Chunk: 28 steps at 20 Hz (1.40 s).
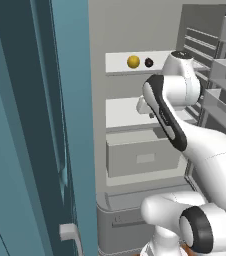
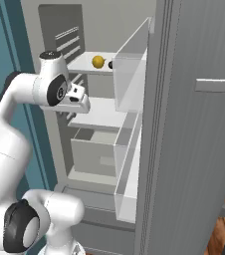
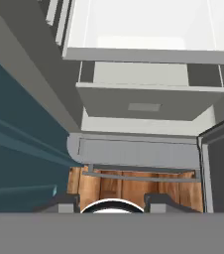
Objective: Move the eggplant and pear from the top shelf to the second highest shelf to make space. Then, place the pitcher from the counter on the cleared top shelf.
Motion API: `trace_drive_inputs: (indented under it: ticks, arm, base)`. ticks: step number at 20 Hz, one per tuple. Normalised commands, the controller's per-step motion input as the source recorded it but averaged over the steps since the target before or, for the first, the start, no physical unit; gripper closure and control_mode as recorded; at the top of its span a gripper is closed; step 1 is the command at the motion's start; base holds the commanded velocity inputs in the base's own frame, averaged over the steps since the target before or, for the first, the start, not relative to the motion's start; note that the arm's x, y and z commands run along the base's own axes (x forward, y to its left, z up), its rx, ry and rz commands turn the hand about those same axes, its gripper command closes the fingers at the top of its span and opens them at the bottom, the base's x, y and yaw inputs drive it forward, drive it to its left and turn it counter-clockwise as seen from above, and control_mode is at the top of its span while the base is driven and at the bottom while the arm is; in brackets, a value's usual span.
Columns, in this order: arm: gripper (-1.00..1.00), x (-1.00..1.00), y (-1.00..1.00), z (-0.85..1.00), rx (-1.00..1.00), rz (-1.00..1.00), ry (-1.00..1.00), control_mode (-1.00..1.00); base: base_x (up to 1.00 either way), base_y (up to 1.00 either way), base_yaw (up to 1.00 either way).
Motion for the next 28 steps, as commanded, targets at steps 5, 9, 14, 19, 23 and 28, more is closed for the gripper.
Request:
trace_drive_inputs:
  ticks: [5, 9, 14, 19, 23, 28]
  arm:
    - [-1.0, -0.15, 0.0, 0.13, 0.0, 0.0, -0.16, -1.0]
    - [-1.0, -0.25, 0.0, 0.36, 0.0, 0.06, -0.38, -1.0]
    - [-1.0, -0.1, 0.0, 0.37, 0.0, 0.04, -0.41, -1.0]
    - [-1.0, 0.0, -0.16, 0.31, 0.0, 0.0, -0.28, -1.0]
    - [-1.0, 0.0, -0.13, 0.47, -0.02, 0.0, -0.21, -1.0]
    - [-1.0, 0.05, -0.15, 0.51, -0.02, 0.0, -0.11, -1.0]
  base:
    - [0.0, 0.0, 0.0]
    - [0.0, 0.0, 0.0]
    - [0.0, 0.0, 0.0]
    - [0.0, 0.0, 0.0]
    - [0.0, 0.0, 0.0]
    - [0.0, 0.0, 0.0]
